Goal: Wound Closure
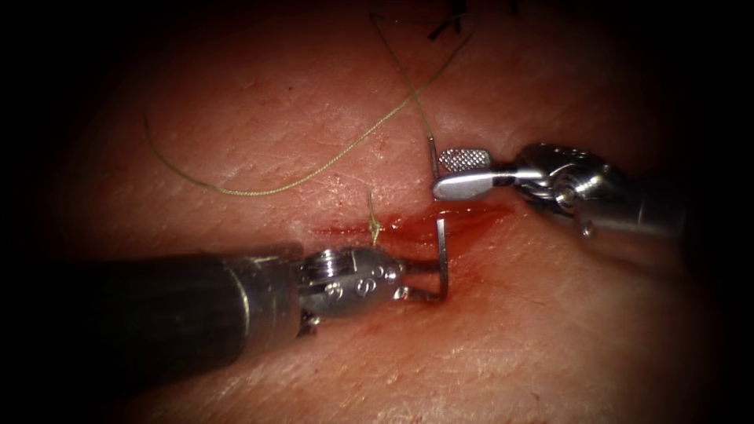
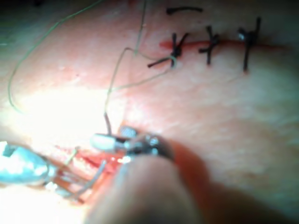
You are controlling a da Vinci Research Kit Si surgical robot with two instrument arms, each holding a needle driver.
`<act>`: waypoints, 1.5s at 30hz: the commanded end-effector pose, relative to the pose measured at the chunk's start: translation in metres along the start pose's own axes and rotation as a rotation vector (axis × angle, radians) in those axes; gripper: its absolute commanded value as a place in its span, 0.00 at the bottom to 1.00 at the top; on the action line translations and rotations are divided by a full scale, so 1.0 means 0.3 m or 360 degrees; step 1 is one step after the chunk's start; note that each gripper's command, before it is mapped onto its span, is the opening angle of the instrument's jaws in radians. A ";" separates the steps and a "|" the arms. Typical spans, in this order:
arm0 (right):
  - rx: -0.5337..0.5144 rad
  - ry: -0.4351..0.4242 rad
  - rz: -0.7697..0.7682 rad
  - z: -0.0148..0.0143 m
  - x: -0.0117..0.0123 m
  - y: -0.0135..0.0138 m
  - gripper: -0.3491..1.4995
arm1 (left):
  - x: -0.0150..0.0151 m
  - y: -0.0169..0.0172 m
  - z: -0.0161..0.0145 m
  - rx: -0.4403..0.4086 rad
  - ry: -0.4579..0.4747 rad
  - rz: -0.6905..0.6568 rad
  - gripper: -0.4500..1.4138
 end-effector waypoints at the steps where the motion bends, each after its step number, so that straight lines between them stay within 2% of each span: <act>1: 0.0013 0.0008 -0.0001 0.0001 0.0000 0.0017 0.93 | -0.001 0.000 0.002 -0.0001 0.0001 0.0003 0.41; 4: 0.0042 0.0038 0.0003 -0.0031 -0.0002 0.0026 0.90 | -0.001 0.001 0.001 0.0009 -0.0003 0.0004 0.40; 12: 0.0102 0.0020 -0.0002 -0.0029 -0.0025 0.0000 0.89 | -0.003 -0.003 0.004 0.0024 0.0004 0.0008 0.39; 18: 0.0162 -0.0002 -0.0018 -0.0020 -0.0057 -0.0009 0.87 | -0.004 -0.003 0.003 0.0044 -0.0002 0.0007 0.42; 20: 0.0167 -0.0003 -0.0024 -0.0016 -0.0068 -0.0007 0.87 | -0.003 -0.004 0.002 0.0072 0.0000 -0.0003 0.48; 21: 0.0169 -0.0003 -0.0031 -0.0013 -0.0083 -0.0002 0.87 | -0.002 -0.004 0.001 0.0100 -0.0008 -0.0015 0.55; 23: 0.0171 -0.0002 -0.0043 -0.0009 -0.0104 0.0009 0.87 | -0.001 -0.004 0.000 0.0126 0.0002 -0.0038 0.62; 25: 0.0171 -0.0002 -0.0047 -0.0009 -0.0109 0.0013 0.87 | -0.001 -0.004 0.000 0.0134 0.0009 -0.0036 0.63; 26: 0.0173 -0.0002 -0.0056 -0.0012 -0.0123 0.0030 0.87 | 0.001 -0.003 0.000 0.0168 0.0042 0.0034 0.67; 33: 0.0162 0.0002 -0.0063 -0.0033 -0.0126 0.0057 0.86 | 0.002 -0.003 0.000 0.0248 0.0126 0.0199 0.66; 37: 0.0143 0.0009 -0.0061 -0.0040 -0.0123 0.0059 0.86 | 0.001 -0.006 0.001 0.0252 0.0139 0.0212 0.65; 43: 0.0121 0.0036 -0.0050 -0.0067 -0.0106 0.0064 0.86 | 0.000 -0.011 0.004 0.0249 0.0161 0.0243 0.60; 45: 0.0114 0.0046 -0.0040 -0.0085 -0.0090 0.0067 0.85 | -0.001 -0.013 0.007 0.0229 0.0181 0.0259 0.55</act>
